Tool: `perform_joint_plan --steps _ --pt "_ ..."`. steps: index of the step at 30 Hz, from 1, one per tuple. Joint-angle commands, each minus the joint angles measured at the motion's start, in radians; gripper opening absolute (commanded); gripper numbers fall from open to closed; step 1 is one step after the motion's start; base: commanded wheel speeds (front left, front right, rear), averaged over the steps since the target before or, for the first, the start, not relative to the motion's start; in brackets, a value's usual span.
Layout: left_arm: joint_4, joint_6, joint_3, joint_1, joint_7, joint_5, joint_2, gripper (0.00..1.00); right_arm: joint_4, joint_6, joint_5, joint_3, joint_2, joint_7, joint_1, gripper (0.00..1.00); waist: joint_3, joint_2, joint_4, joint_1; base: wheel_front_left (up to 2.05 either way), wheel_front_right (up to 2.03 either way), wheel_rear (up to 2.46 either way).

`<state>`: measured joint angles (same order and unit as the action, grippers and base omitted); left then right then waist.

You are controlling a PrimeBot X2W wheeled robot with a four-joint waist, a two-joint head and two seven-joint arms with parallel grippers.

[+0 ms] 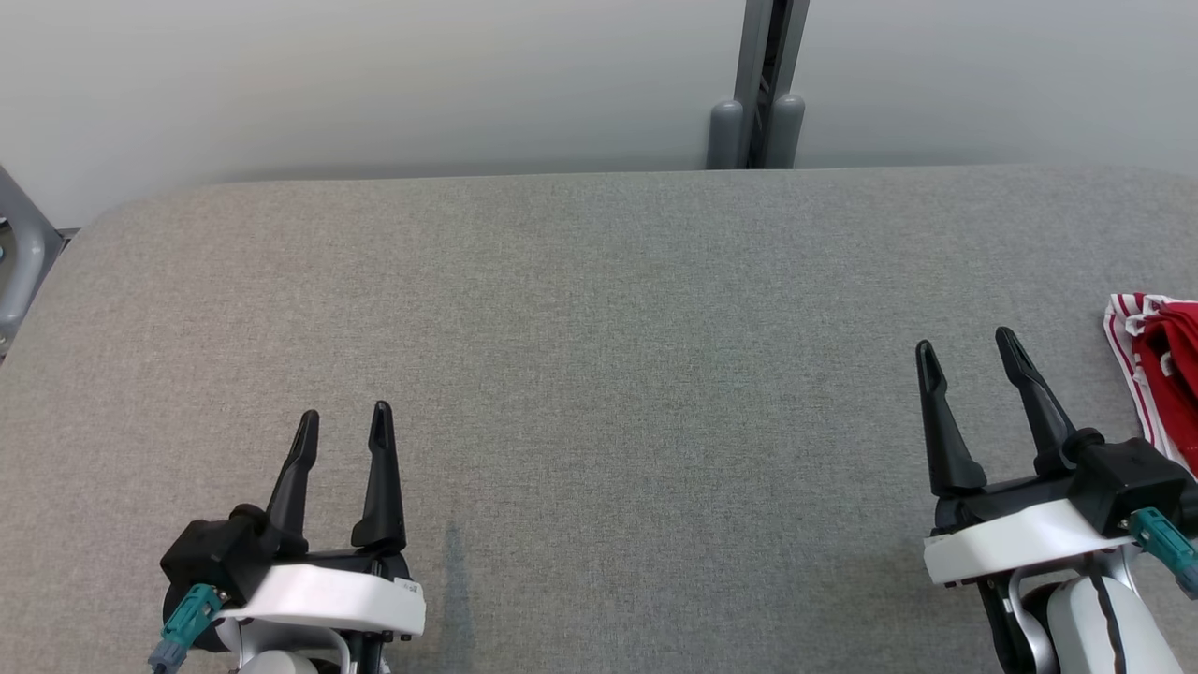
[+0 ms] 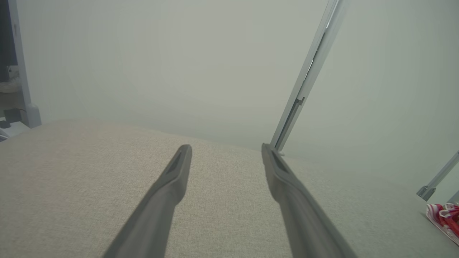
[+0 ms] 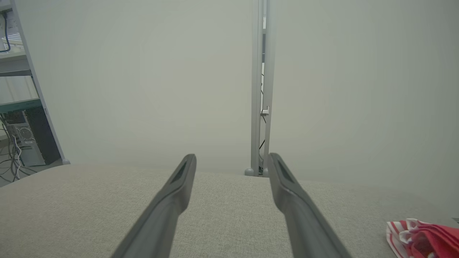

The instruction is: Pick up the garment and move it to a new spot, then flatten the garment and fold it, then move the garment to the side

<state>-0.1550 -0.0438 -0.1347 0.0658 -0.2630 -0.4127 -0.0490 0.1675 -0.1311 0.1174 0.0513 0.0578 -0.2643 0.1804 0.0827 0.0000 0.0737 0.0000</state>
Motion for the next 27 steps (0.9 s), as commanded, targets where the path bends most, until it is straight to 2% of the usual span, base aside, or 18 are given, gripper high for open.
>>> perform_joint_plan --steps 1,20,21,27 --pt "-0.003 0.006 0.003 -0.007 0.000 -0.002 -0.004 1.00 0.001 0.001 0.004 0.002 0.002 0.000 0.008 1.00 0.000 0.0000 0.000 0.0000 0.00 0.00 0.00" --pt "0.007 0.001 0.014 -0.018 0.000 -0.056 -0.004 1.00 0.007 0.001 0.006 0.038 0.017 0.000 0.009 1.00 -0.011 0.0000 -0.012 0.0000 0.00 0.00 0.00" --pt "0.006 0.000 0.010 -0.009 0.000 -0.057 0.000 0.00 0.006 0.000 0.005 0.043 0.012 0.000 0.006 0.00 -0.011 0.0000 -0.012 0.0000 0.00 0.00 0.00" --pt "-0.029 0.001 0.003 -0.033 0.007 -0.077 0.005 0.00 0.043 0.000 0.026 0.039 0.004 0.010 -0.021 0.00 -0.013 0.0000 -0.014 0.0001 0.00 0.00 0.00"
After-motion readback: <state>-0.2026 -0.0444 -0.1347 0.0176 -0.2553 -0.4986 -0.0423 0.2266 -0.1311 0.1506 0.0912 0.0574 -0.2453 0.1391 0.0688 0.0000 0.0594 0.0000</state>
